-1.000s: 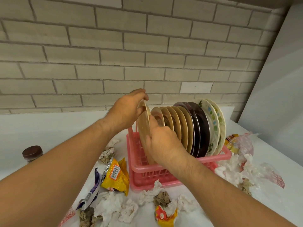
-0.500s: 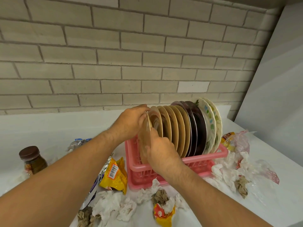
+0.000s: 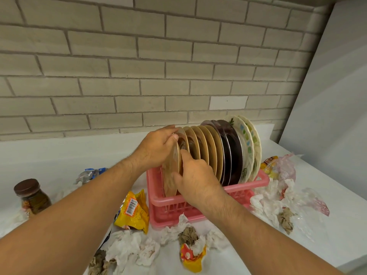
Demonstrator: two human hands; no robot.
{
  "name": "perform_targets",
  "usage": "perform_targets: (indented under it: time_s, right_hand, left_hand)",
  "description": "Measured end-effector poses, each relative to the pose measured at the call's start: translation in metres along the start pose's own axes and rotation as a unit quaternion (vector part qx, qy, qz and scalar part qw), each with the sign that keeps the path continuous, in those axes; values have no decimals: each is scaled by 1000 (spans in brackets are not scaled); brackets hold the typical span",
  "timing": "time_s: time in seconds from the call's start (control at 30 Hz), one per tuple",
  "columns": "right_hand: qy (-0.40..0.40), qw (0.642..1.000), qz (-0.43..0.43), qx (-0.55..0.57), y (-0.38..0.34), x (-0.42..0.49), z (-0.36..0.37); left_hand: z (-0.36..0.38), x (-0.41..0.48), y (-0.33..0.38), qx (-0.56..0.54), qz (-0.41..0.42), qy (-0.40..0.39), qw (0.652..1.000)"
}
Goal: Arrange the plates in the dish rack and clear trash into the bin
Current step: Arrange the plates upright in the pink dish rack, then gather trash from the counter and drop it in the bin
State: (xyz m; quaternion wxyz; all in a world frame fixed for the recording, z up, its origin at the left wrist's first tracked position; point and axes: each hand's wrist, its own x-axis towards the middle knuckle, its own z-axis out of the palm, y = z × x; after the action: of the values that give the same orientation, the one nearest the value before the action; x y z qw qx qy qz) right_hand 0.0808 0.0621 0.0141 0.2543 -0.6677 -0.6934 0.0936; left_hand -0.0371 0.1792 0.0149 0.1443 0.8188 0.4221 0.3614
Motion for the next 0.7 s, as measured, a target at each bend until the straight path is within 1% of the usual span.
perform_targets:
  time_s: [0.17,0.23,0.33,0.43,0.53,0.7]
  right_hand:
    - [34,998,-54,-13,15,-12,-13]
    - [53,997,-64,-2,29,-22,-22]
    - [67,994,-75,49,61,-44,-40]
    - [77,991,-83,74,102,-69,-60]
    - [76,990,-79,94,143,-92,-78]
    - [75,987,-75,119,192,-124,-93]
  left_hand:
    - [-3,-12,9,6,-26,30,999]
    - [-6,-23,19,-2,-24,65,998]
    - [-4,-49,43,-15,3,132,991]
    - [9,-80,76,-50,19,173,984]
    - [32,-104,111,-48,16,178,983]
    - [75,-129,153,-30,10,142,989]
